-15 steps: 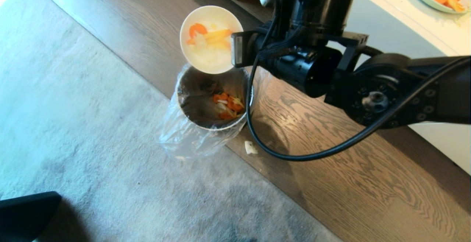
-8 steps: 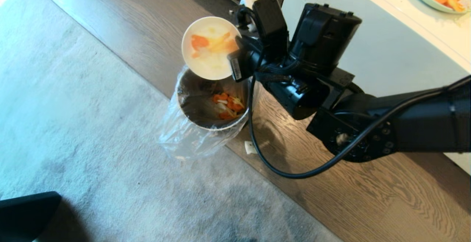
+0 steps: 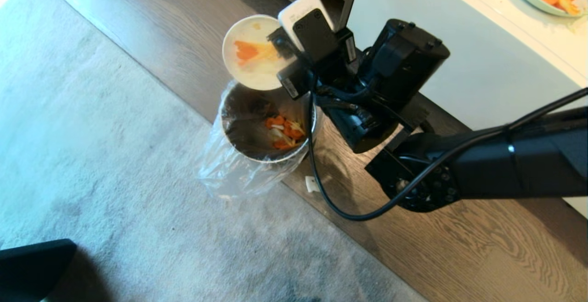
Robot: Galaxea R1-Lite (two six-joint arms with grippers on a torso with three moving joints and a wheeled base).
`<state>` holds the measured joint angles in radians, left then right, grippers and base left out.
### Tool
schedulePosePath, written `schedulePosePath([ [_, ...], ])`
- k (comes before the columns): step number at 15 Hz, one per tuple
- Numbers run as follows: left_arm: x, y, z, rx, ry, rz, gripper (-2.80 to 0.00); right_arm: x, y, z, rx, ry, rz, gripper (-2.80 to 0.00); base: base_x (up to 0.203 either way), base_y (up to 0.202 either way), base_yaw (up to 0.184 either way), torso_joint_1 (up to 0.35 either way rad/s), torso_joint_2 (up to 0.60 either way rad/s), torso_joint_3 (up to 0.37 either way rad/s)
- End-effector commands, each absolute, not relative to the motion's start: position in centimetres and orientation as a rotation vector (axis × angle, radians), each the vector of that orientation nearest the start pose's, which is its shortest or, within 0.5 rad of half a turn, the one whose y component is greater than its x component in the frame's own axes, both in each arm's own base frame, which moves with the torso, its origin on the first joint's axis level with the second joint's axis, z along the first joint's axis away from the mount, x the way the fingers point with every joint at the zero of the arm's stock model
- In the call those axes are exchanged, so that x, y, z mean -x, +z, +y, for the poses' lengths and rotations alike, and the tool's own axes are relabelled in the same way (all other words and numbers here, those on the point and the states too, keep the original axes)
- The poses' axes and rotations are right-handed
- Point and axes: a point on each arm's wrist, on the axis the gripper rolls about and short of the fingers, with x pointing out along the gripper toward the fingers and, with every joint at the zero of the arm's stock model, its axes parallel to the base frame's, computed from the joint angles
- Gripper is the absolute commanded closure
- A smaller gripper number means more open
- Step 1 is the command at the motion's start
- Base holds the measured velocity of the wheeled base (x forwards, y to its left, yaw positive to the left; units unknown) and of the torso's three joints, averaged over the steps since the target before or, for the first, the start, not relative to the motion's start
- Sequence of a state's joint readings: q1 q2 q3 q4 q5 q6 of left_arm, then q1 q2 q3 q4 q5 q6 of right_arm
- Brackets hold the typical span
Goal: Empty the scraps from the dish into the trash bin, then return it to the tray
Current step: Pour the leftover food from the bowl into the trash can
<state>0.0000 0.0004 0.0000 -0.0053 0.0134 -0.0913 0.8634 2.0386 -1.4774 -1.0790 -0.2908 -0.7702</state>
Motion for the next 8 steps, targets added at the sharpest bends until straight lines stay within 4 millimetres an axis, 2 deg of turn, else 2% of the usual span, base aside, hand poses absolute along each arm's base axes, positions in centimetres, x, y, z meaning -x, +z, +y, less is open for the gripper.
schedulePosePath([
  [1, 2.28, 7.61, 0.03, 0.092, 0.014, -0.007, 0.00, -27.54, 28.17, 31.34, 0.524, 0.353, -0.666, 0.00, 0.000, 0.000, 0.000, 0.000, 0.00, 0.000],
  [8, 2.28, 7.61, 0.03, 0.092, 0.014, -0.007, 0.00, -27.16, 27.56, 31.10, 0.659, 0.287, -0.813, 0.00, 0.000, 0.000, 0.000, 0.000, 0.00, 0.000],
])
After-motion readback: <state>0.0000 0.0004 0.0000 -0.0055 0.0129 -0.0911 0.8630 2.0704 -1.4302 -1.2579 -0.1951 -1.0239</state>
